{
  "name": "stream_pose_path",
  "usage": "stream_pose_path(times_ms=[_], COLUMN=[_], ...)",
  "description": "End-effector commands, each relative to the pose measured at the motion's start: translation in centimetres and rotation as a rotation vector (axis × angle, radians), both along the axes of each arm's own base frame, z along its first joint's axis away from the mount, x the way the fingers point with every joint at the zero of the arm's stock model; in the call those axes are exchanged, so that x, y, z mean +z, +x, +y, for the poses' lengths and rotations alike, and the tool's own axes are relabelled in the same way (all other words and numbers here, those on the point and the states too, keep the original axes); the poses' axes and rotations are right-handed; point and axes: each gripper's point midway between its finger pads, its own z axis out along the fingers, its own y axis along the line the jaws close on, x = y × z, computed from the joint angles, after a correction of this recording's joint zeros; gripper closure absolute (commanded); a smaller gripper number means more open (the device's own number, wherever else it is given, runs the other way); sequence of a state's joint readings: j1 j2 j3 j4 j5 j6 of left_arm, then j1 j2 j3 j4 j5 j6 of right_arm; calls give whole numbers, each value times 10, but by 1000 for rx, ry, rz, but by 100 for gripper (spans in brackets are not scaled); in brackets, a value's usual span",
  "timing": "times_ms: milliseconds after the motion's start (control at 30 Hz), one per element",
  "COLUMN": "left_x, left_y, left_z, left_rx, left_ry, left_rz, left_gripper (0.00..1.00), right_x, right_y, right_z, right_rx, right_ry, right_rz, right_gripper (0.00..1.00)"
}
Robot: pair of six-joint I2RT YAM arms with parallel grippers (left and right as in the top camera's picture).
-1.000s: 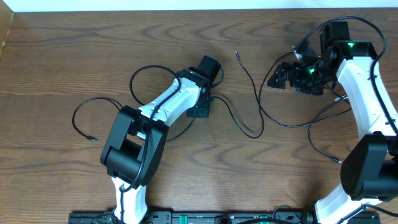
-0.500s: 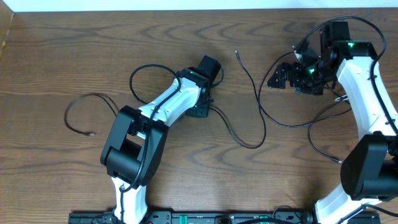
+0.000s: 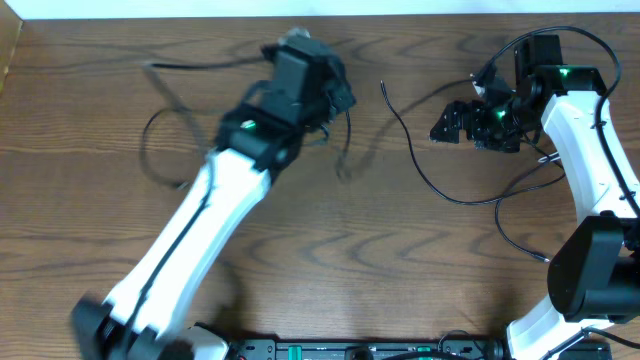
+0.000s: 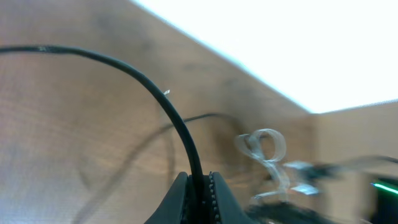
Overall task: Untangle cables
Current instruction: 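Lift the black cable up and back with the left gripper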
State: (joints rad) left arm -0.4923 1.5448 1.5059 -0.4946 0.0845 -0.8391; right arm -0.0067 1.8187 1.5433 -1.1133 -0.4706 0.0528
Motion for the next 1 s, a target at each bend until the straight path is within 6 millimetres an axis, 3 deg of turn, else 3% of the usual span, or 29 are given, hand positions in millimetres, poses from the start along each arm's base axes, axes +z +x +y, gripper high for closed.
stream_pose_path(times_ms=[0,133,167,367,533,700,967], left_x=[85,143,172,231,295,347,414], left_y=[-16,-21,-20,-24,-26,-45,-80], left_z=[8,16,16,17,24,37,74], left_rx=[-112,-90,-85,-59,-48,-24,52], left_ry=[8,-61,-100,-233,-280,-358,-389], left_rz=[-216,-339,-431,-616,-905,-1095,-1244], left_gripper=[93,90,88,92,93,92,93], right_x=[2,2,2,2,-2,-3,-36], right_y=[1,1,1,1,2,2,3], right_z=[3,3,3,3,-5,-8,-63], right_rx=[31,30,30,30,21,16,-272], right_ry=[-5,-6,-5,-7,-54,-73,-352], right_rz=[-20,-19,-19,-20,-18,-17,51], right_gripper=[1,1,1,1,1,1,1])
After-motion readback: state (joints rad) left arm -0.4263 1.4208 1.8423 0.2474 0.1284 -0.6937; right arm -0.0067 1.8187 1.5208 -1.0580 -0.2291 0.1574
